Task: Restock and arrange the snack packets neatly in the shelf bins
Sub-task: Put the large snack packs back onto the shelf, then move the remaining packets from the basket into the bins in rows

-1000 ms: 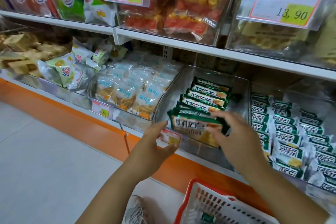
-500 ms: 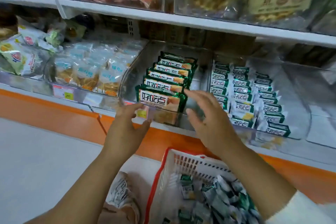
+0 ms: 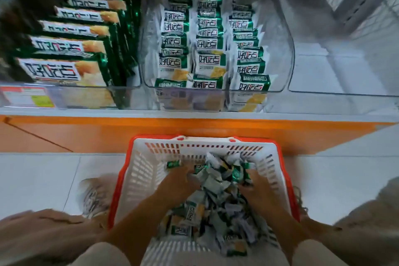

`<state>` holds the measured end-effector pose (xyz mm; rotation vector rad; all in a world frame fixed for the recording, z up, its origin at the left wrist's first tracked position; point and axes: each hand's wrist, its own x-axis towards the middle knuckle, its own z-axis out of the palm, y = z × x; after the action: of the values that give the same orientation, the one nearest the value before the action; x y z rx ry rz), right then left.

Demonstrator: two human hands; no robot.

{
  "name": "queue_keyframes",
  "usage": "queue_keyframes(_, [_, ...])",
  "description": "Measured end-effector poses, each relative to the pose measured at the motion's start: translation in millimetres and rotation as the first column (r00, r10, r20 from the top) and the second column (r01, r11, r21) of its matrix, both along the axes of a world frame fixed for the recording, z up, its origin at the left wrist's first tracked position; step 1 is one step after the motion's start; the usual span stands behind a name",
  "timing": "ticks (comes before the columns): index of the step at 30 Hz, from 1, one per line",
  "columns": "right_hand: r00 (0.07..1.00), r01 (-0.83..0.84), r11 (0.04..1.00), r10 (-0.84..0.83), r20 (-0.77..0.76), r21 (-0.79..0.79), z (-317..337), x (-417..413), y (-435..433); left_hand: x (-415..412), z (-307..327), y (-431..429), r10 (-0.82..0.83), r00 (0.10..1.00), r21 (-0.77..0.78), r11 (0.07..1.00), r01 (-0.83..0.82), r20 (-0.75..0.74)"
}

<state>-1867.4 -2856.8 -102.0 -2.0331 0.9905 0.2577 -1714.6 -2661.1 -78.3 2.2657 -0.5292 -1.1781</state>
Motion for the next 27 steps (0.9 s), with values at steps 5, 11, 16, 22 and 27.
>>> queue_keyframes(5, [0.993, 0.106, 0.994, -0.106, -0.053, -0.001, -32.3, 2.2, -12.1, -1.2, -41.4, -37.2, 0.021, 0.998, 0.044, 0.999, -0.019, -0.055])
queue_keyframes(11, [0.979, 0.113, 0.986, -0.131, -0.154, -0.121, -58.0, 10.6, -16.3, -2.7, -73.2, -73.2, 0.138, 0.983, -0.043, 0.989, -0.144, -0.118])
queue_keyframes(16, [0.983, 0.092, 0.981, -0.116, -0.141, -0.169, -65.6, 14.2, -20.0, -4.5, -78.8, -98.9, 0.202, 0.978, 0.095, 0.976, -0.196, -0.058])
queue_keyframes(22, [0.988, -0.122, 0.924, 0.078, -0.134, -0.362, -70.1, 3.0, -18.7, -10.2, -81.0, -88.1, 0.387, 0.902, 0.035, 0.921, -0.388, -0.191])
queue_keyframes(27, [0.983, -0.158, 0.959, 0.129, -0.132, -0.237, -80.5, 2.3, -17.0, -18.0, -86.9, -72.0, 0.476, 0.834, 0.020, 0.871, -0.491, -0.279])
